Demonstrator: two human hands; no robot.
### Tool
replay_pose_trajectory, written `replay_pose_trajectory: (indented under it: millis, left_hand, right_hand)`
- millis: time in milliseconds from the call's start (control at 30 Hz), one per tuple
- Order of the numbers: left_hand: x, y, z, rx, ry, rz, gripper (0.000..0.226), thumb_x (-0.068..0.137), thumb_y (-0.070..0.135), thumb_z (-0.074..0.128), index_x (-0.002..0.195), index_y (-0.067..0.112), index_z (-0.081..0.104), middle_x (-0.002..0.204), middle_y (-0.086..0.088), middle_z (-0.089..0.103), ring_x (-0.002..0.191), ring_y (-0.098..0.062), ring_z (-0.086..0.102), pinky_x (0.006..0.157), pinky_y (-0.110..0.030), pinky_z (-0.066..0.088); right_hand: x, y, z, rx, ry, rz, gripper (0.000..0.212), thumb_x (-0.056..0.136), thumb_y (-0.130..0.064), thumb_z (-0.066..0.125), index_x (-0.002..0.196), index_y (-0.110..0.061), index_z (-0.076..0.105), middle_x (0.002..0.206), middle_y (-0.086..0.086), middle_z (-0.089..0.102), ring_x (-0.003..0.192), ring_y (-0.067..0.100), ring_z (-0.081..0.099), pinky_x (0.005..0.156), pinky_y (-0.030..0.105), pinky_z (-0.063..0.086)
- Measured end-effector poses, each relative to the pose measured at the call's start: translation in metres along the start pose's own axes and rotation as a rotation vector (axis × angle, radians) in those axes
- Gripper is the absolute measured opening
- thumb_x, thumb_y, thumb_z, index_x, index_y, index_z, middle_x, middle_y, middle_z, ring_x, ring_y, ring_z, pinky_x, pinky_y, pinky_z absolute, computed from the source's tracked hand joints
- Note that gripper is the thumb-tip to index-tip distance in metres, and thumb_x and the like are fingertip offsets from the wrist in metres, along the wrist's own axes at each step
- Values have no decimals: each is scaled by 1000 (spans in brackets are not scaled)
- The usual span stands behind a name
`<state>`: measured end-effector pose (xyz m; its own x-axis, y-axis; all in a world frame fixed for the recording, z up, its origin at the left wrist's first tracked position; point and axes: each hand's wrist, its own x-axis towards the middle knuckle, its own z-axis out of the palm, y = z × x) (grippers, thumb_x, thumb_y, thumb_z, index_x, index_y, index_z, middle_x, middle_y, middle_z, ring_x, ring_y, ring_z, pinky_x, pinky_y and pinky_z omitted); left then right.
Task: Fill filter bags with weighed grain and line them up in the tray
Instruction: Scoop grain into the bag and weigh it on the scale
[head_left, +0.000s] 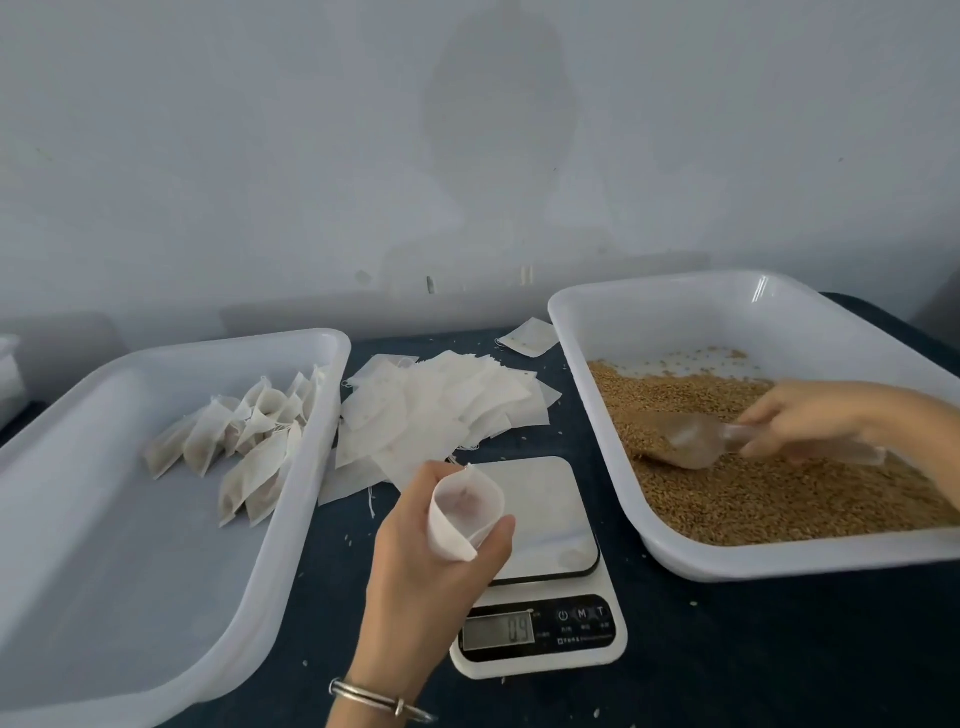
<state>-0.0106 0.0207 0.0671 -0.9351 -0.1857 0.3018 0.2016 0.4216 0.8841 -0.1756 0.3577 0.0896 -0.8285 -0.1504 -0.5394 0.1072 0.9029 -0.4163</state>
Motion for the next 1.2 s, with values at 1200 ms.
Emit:
replay_pose_trajectory:
  millis: [1200]
  left_hand:
    - [10, 17, 11, 143, -187, -21, 34, 74, 18, 67, 92, 32, 43, 84, 9, 57, 73, 1, 52, 55, -11, 42]
  right_hand:
    - [-116, -117, -26, -201, -112, -405, 45, 51, -74, 66, 94, -63, 63, 90, -18, 72, 81, 16, 69, 81, 28, 54]
